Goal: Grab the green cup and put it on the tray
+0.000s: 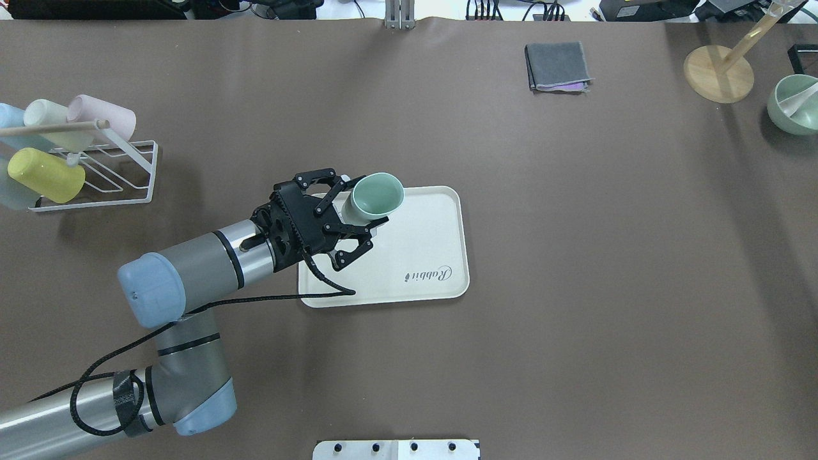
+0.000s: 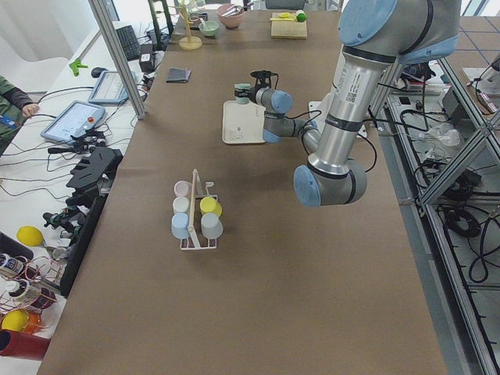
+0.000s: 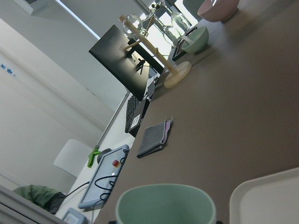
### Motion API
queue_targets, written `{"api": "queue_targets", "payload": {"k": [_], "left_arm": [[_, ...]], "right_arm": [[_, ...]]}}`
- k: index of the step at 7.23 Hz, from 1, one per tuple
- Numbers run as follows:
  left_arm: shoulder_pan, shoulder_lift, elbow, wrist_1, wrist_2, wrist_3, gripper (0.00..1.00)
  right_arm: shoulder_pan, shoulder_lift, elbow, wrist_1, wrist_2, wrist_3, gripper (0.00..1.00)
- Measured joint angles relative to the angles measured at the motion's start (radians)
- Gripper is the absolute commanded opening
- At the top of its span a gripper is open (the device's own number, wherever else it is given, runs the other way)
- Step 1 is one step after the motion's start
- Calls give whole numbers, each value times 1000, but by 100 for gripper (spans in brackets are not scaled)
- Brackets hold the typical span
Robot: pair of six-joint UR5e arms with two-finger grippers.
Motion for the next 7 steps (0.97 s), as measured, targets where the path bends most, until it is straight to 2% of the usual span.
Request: {"api": "queue_targets", "payload": {"k": [3,7], "left_arm": [[8,-44,157,-190,-6,-159,7],[8,-86,363,-409,-10,-193,8]], "right_arm": [[-17,2,-1,0,-32,2,100],[-21,11,1,0,-36,2,100]]}}
